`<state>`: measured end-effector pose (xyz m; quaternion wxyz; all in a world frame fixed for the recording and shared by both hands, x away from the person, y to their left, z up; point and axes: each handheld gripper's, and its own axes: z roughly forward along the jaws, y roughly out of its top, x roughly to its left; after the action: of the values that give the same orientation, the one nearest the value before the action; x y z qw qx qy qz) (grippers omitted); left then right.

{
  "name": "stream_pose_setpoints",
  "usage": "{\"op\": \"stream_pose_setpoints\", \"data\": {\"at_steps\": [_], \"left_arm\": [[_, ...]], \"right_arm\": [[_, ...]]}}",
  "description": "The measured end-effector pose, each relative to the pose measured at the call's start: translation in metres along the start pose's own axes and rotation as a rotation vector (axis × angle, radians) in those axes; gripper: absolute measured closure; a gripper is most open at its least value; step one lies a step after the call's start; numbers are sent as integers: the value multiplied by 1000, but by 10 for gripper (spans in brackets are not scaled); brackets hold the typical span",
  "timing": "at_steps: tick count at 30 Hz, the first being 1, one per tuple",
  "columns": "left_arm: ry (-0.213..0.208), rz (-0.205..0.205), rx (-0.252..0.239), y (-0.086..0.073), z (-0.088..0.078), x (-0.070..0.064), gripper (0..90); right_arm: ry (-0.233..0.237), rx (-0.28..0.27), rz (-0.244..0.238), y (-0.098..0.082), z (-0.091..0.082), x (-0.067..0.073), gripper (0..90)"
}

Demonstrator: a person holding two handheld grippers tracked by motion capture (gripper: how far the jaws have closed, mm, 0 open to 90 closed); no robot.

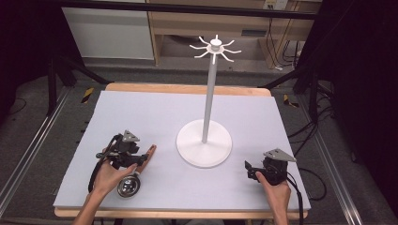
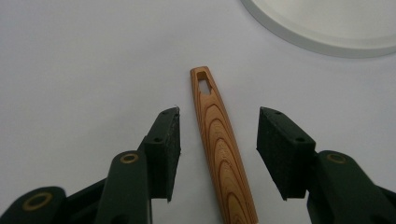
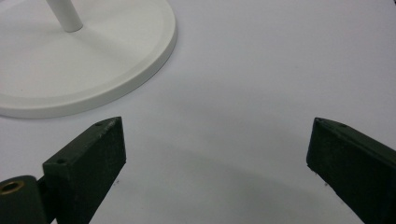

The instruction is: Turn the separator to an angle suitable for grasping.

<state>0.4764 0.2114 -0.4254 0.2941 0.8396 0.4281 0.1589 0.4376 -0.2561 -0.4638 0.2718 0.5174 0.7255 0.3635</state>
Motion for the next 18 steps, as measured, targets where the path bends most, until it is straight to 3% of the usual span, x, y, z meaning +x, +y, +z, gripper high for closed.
{"op": "stream_pose_setpoints", "data": {"at_steps": [11,18], "left_arm": [[-14,-4,70,-5,16,-3,545],[2,-10,103,-7,25,-3,583]], "right_arm": [[2,10,-3,0,1,0,53],[10,18,-4,0,2,0,53]]}}
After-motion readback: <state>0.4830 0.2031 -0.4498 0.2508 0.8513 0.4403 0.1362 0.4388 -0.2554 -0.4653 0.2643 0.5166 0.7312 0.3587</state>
